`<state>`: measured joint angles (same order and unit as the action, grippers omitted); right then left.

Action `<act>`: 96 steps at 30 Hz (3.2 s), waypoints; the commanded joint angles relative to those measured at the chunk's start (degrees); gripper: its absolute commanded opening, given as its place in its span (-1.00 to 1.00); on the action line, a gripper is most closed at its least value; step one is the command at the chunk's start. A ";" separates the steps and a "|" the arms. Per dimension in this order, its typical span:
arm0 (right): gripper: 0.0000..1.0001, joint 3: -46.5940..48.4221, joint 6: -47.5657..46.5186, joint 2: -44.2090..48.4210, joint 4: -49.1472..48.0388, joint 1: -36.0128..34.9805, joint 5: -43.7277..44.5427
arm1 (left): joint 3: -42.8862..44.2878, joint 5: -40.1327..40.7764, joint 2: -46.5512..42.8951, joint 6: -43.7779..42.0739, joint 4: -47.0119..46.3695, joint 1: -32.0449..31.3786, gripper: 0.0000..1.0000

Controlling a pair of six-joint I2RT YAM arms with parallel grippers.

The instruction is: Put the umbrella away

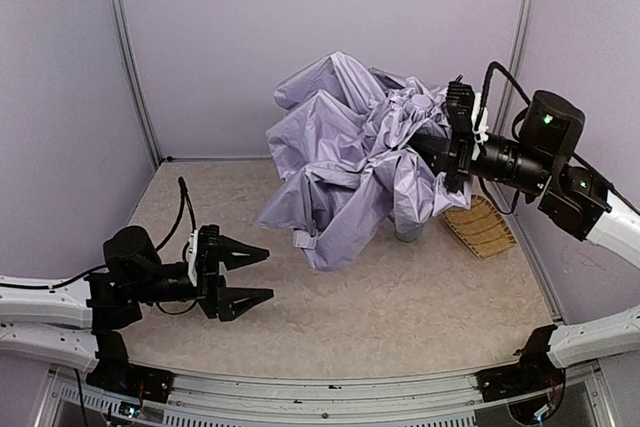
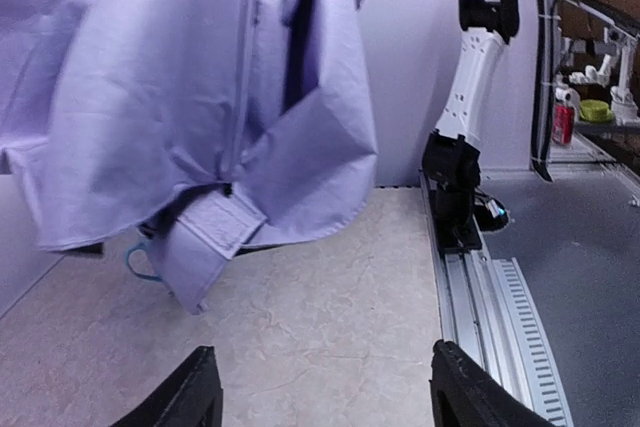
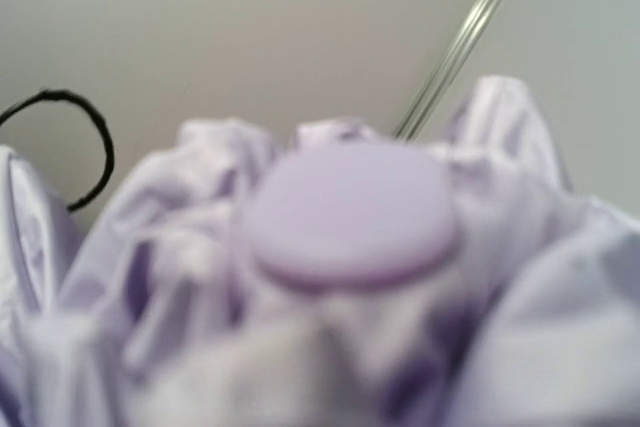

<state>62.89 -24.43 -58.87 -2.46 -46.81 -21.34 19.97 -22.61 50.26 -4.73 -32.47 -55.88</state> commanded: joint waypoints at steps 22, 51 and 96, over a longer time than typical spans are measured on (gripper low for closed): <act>-0.82 13.57 -9.61 -14.69 20.04 -1.64 4.53 | 2.08 3.33 -5.76 -9.29 1.80 -4.90 0.54; 1.00 41.66 1.84 -47.19 32.44 -11.10 1.50 | -1.31 21.28 3.17 5.00 -3.62 8.20 0.74; 0.55 15.49 24.99 -41.58 9.28 1.23 -9.88 | 15.21 17.65 24.82 12.38 6.93 20.53 0.57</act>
<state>85.95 -4.23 -109.54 11.38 -49.95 -23.62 32.49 -13.13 80.03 2.98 -27.51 -35.86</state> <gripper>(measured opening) 0.757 0.781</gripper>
